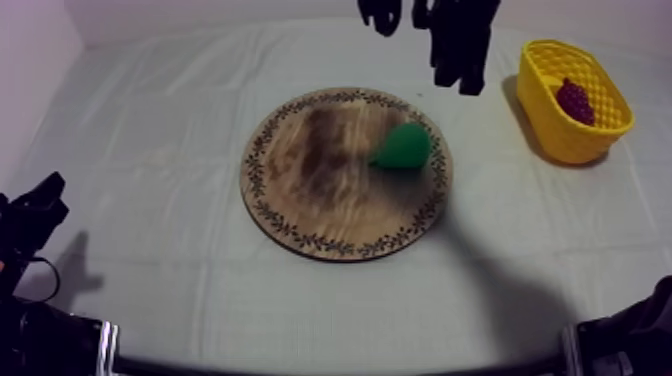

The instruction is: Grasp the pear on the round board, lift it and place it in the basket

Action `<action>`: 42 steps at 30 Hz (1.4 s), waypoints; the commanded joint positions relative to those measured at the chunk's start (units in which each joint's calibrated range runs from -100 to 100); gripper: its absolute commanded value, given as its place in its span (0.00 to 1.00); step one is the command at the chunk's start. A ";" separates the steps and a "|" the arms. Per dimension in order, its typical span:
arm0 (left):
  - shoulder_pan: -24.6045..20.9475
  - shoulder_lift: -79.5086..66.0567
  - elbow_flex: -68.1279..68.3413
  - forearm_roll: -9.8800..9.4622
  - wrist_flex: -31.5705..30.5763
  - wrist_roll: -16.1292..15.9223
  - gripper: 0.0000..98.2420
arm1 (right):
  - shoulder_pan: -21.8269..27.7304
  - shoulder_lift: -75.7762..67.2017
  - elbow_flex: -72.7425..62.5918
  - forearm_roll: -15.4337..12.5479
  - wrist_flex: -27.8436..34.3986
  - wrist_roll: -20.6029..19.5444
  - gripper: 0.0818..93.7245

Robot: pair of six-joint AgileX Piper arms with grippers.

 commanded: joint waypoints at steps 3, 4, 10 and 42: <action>0.01 0.00 0.00 -0.02 -0.01 -0.01 0.00 | -0.36 0.00 0.65 0.54 -0.02 0.67 0.45; 0.01 0.00 0.00 -0.02 -0.01 -0.01 0.00 | -0.46 -0.01 0.81 0.57 -0.03 0.92 0.48; 0.01 0.00 0.00 -0.02 -0.01 -0.01 0.00 | -0.61 0.68 1.19 -0.10 -0.32 1.19 0.62; 0.01 0.00 0.00 -0.02 -0.01 -0.01 0.00 | -1.38 20.30 2.53 -0.73 -10.37 -1.14 0.69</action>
